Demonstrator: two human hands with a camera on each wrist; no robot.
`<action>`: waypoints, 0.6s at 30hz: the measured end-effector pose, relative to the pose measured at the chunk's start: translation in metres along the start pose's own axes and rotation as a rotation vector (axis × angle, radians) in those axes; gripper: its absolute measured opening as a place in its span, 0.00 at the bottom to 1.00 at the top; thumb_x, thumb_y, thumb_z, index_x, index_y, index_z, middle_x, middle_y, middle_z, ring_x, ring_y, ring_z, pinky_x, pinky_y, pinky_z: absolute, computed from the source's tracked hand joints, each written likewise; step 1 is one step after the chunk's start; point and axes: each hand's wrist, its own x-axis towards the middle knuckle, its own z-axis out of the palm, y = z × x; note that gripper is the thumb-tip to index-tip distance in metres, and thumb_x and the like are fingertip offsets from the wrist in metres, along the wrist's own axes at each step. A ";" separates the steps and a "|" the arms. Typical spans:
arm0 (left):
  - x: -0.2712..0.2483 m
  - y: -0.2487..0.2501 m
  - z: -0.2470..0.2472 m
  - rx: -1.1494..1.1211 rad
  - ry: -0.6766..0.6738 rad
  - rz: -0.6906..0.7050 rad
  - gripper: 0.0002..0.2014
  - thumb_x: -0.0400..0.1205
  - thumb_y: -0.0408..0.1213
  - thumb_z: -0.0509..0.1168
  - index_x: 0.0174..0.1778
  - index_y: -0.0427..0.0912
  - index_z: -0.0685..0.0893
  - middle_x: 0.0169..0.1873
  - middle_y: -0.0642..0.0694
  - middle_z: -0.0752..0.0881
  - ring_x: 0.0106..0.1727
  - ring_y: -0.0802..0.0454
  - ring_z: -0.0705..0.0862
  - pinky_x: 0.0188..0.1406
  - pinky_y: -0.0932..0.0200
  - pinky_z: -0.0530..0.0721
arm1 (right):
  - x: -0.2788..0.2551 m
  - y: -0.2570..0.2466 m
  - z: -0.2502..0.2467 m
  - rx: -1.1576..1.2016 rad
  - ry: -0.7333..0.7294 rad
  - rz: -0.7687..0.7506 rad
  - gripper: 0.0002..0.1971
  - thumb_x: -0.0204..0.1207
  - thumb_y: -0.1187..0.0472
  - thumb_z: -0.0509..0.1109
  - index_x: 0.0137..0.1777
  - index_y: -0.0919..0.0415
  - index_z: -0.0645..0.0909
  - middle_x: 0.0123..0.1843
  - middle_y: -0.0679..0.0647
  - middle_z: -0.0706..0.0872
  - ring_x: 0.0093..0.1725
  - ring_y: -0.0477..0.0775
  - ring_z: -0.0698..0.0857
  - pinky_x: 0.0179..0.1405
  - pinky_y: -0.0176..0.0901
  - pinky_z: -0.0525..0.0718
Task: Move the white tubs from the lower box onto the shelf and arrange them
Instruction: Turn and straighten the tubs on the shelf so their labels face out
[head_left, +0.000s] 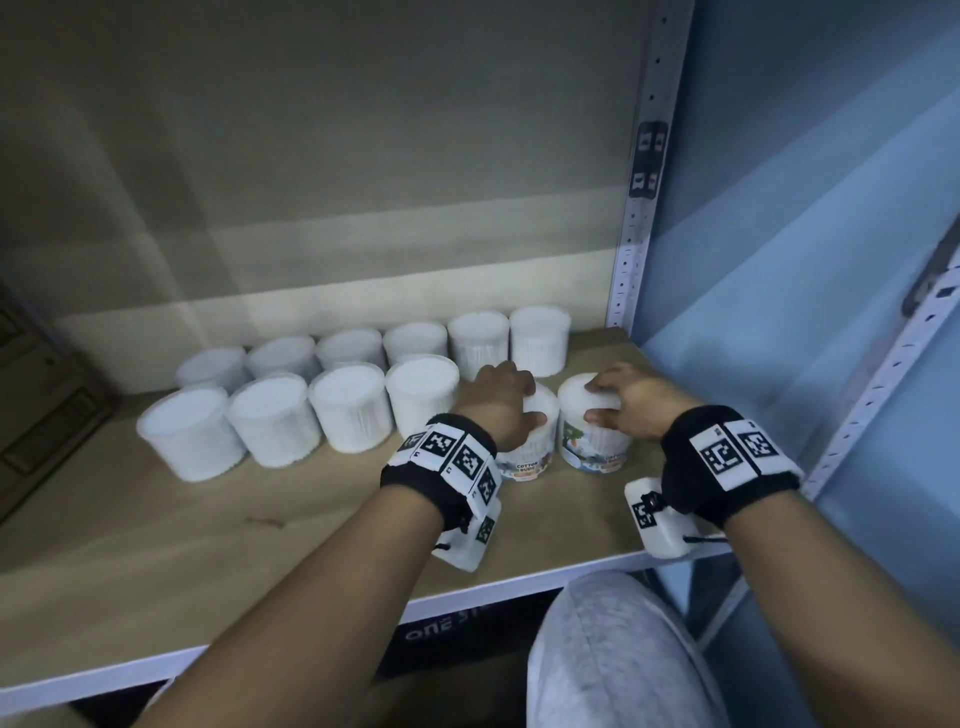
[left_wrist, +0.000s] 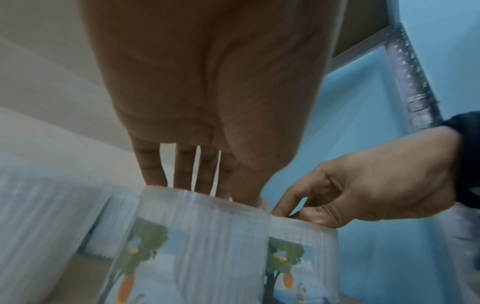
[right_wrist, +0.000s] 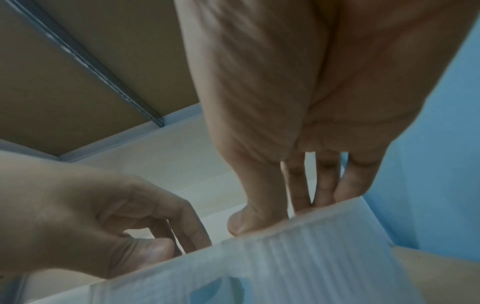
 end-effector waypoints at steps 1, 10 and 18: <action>-0.005 0.003 0.001 0.013 0.006 0.012 0.23 0.82 0.48 0.64 0.71 0.43 0.75 0.68 0.42 0.74 0.70 0.42 0.72 0.67 0.50 0.72 | -0.007 0.002 0.001 0.011 0.007 -0.009 0.28 0.78 0.50 0.69 0.76 0.56 0.72 0.80 0.54 0.66 0.79 0.56 0.66 0.78 0.43 0.62; -0.052 0.030 0.009 -0.036 0.060 0.042 0.21 0.81 0.48 0.65 0.67 0.43 0.77 0.64 0.44 0.76 0.68 0.43 0.73 0.66 0.43 0.76 | -0.054 0.017 0.008 0.034 0.032 -0.044 0.26 0.78 0.51 0.70 0.75 0.56 0.74 0.76 0.57 0.72 0.77 0.58 0.69 0.77 0.43 0.62; -0.074 0.040 0.011 -0.041 0.050 0.052 0.20 0.81 0.48 0.64 0.67 0.44 0.77 0.64 0.45 0.76 0.69 0.45 0.71 0.69 0.42 0.72 | -0.078 0.020 0.010 0.047 0.040 -0.076 0.25 0.78 0.52 0.70 0.74 0.57 0.76 0.73 0.55 0.75 0.74 0.57 0.72 0.76 0.42 0.65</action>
